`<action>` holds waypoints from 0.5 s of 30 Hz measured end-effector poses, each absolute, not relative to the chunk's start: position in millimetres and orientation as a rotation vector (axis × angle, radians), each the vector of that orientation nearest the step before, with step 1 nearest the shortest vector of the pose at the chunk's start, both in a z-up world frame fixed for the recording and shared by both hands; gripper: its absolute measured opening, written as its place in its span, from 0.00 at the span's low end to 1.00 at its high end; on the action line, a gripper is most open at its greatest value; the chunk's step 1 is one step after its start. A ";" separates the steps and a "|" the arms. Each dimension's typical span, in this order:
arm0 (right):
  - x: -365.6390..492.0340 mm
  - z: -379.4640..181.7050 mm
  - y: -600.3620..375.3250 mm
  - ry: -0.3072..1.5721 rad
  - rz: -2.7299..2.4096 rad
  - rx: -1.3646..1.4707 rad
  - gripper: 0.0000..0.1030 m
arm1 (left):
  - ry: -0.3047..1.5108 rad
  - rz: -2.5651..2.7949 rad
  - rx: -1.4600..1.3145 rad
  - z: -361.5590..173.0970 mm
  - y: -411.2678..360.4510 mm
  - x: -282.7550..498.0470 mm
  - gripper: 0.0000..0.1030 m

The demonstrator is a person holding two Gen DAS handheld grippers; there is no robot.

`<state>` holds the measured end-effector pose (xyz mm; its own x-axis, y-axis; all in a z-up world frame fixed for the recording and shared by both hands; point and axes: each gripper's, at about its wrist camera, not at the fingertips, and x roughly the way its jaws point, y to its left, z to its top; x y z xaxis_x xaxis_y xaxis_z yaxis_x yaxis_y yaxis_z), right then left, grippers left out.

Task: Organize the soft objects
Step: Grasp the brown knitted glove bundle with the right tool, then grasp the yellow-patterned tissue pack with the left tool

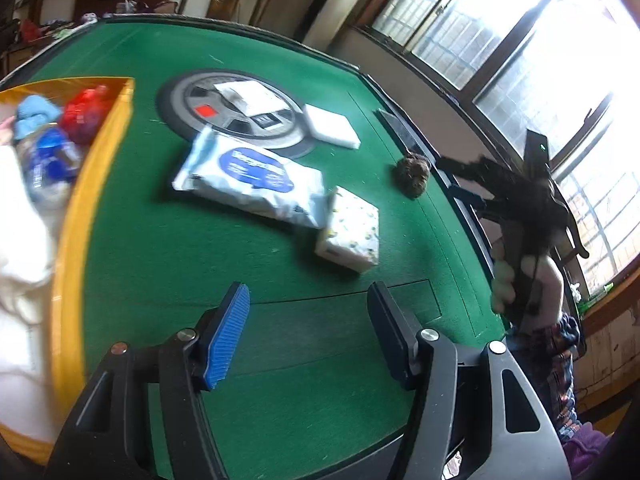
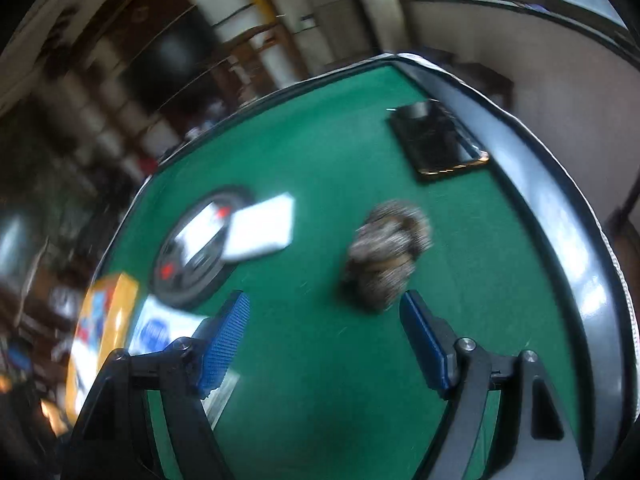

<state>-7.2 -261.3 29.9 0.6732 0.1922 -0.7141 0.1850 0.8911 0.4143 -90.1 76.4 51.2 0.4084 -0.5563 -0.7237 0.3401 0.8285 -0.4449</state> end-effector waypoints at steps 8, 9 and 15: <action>44.1 1.6 -254.9 0.857 -0.105 0.391 0.71 | 1.013 -0.592 -0.155 54.3 32.1 -80.9 0.58; 47.2 -2.0 -254.1 0.841 -0.098 0.380 0.71 | 1.013 -0.591 -0.140 53.4 28.4 -79.8 0.58; 35.5 -11.9 -265.0 0.890 -0.016 0.452 0.37 | 1.016 -0.600 -0.051 43.0 -2.1 -64.4 0.58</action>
